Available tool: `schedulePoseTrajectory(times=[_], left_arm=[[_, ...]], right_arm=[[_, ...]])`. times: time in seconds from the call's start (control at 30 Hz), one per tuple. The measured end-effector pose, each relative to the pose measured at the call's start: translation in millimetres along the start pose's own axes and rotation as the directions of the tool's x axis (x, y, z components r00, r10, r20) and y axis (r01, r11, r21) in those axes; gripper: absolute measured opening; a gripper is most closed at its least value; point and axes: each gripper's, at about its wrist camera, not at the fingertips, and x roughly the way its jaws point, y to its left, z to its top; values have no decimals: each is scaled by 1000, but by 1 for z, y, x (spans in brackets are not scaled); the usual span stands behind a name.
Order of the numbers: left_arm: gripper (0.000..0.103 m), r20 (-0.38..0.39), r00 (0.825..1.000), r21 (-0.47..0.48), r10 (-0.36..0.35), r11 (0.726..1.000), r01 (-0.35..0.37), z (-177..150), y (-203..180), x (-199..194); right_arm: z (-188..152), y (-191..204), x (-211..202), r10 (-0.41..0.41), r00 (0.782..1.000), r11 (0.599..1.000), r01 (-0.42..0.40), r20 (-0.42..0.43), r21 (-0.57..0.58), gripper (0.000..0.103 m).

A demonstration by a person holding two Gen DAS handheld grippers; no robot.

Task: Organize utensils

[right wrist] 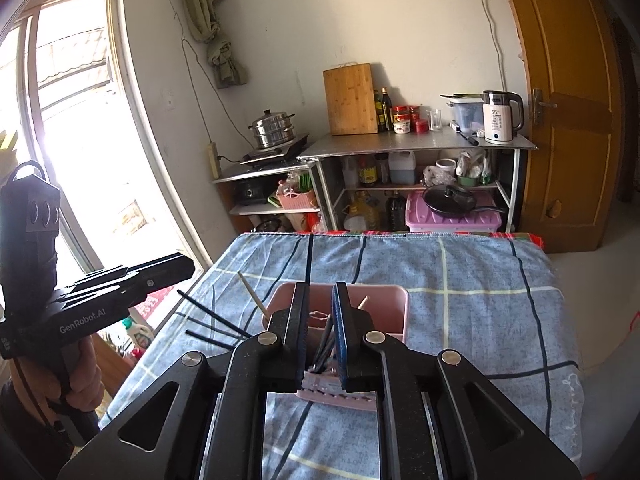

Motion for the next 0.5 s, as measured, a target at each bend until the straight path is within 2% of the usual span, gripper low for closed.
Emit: schedulePoseTrajectory(times=[0.27,0.5], left_arm=[[15,47,999,-2,4,1000,-4,-30,-21,-38],[17,58,998,-10,18,1000,-17,-72,-42,-58]], right_arm=[[-27,5,-38,-2,999,1000,2,33,-1,15],[-59,15,-64,-15,999,1000,16,50,-21,20]])
